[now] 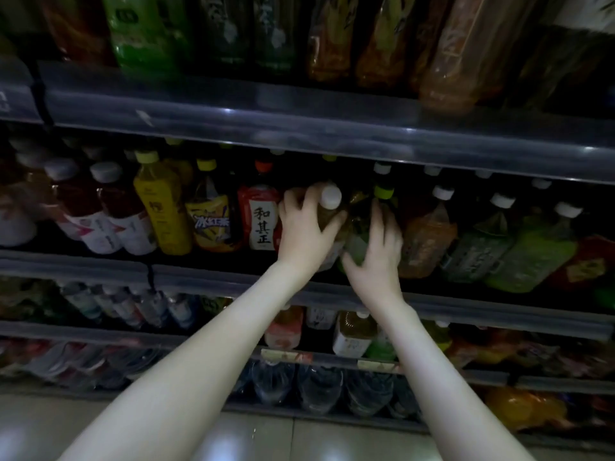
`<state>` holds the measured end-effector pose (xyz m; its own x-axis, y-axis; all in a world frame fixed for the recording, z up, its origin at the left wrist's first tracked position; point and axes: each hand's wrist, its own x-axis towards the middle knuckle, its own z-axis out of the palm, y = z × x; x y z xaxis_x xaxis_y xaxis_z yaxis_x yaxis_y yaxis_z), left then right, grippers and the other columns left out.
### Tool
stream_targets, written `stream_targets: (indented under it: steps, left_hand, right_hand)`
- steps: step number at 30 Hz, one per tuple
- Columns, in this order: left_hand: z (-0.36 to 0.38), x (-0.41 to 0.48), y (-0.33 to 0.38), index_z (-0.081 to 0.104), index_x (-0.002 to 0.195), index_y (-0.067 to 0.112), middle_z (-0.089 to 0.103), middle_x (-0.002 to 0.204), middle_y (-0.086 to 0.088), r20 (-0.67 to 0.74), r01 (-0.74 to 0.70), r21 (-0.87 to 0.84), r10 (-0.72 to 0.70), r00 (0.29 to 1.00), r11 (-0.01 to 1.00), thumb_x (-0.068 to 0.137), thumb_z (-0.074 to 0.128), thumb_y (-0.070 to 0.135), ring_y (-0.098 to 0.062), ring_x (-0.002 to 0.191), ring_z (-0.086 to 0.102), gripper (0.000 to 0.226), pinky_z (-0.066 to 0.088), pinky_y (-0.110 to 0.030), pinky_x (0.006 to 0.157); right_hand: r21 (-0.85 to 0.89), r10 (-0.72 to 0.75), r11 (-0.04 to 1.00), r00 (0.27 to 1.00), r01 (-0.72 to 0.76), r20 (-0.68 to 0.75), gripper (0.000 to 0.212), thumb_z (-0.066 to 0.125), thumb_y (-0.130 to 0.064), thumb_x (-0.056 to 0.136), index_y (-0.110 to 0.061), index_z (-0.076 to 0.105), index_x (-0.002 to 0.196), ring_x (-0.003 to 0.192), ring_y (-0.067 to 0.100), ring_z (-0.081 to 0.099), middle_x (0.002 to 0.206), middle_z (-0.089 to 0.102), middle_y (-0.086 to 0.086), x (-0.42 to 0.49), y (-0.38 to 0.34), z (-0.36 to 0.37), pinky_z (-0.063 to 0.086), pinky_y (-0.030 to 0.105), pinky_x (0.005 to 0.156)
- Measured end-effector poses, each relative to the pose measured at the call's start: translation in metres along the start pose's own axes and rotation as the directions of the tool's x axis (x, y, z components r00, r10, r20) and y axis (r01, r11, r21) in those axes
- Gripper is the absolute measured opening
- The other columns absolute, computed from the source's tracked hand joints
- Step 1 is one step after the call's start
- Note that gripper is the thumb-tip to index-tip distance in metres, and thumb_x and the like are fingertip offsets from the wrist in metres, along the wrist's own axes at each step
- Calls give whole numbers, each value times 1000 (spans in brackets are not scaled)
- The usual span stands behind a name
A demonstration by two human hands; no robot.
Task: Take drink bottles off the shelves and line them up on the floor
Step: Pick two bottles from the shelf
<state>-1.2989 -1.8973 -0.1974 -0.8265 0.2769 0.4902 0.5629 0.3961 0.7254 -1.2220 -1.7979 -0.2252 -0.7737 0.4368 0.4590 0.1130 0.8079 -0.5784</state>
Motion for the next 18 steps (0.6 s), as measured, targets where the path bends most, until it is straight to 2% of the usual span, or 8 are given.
stream_targets:
  steps: [3, 6, 8, 10, 12, 15, 16, 18]
  left_hand:
    - [-8, -31, 4, 53, 123, 9, 54, 121, -7, 114, -122, -91, 132, 985, 988, 88, 66, 20, -24, 116, 47, 39, 41, -42, 98]
    - [-12, -63, 1, 55, 125, 1, 55, 127, -13, 174, -230, -76, 240, 955, 970, 88, 63, 10, -23, 128, 37, 39, 33, -56, 108]
    - [-15, -76, 0, 55, 122, 0, 57, 124, -16, 142, -336, -65, 342, 929, 940, 87, 59, 10, -22, 128, 37, 36, 27, -60, 109]
    - [-22, -86, 0, 51, 119, 5, 56, 123, -9, 104, -461, -61, 465, 879, 885, 86, 59, 4, -25, 126, 41, 34, 24, -54, 112]
    - [-29, -102, 0, 49, 117, 7, 53, 125, -7, 59, -595, -64, 598, 799, 801, 82, 63, -8, -31, 124, 47, 41, 27, -53, 112]
    - [-41, -126, -6, 44, 124, 12, 50, 127, -13, 11, -750, -89, 754, 657, 655, 90, 61, 4, -30, 122, 52, 39, 35, -56, 106]
    - [-44, -133, -12, 40, 128, 16, 48, 127, -14, -9, -755, -121, 760, 650, 644, 92, 60, 12, -28, 122, 52, 41, 38, -54, 105]
    - [-46, -148, -33, 31, 135, 23, 44, 131, -17, -7, -687, -189, 699, 715, 701, 90, 64, 28, -27, 126, 47, 56, 39, -46, 106]
  right_hand:
    - [142, -113, 986, 978, 89, 174, 93, 68, -11, 83, -24, 7, 152, 145, 17, 7, 158, 11, 1, -7, 1, -3, 11, 34, 118]
    - [311, -161, 949, 933, 56, 323, 89, 68, -1, 82, -28, 17, 149, 143, 12, 15, 154, 18, -2, -17, 1, -10, 21, 29, 116]
    - [343, -199, 935, 939, 95, 282, 75, 68, 3, 80, -15, 31, 143, 138, 8, 24, 148, 28, 4, -29, -3, -14, 25, 19, 113]
    - [329, -247, 927, 953, 180, 174, 69, 69, 5, 78, -6, 37, 138, 131, -5, 27, 143, 34, 13, -44, -5, -18, 23, 5, 105]
    - [300, -298, 917, 952, 264, 73, 71, 72, 6, 76, -5, 38, 136, 132, -12, 23, 140, 36, 18, -64, -6, -22, 23, 6, 106]
    - [263, -344, 910, 938, 322, 43, 75, 77, 2, 73, -7, 37, 136, 138, -3, 23, 138, 38, 18, -96, -4, -30, 23, 10, 109]
    - [272, -346, 908, 937, 319, 55, 75, 76, 1, 72, -9, 37, 135, 138, -2, 25, 138, 39, 16, -107, -3, -30, 24, 11, 109]
    - [305, -312, 915, 943, 266, 116, 77, 73, -1, 67, -13, 38, 134, 135, -5, 27, 137, 39, 7, -128, 2, -26, 24, 9, 107]
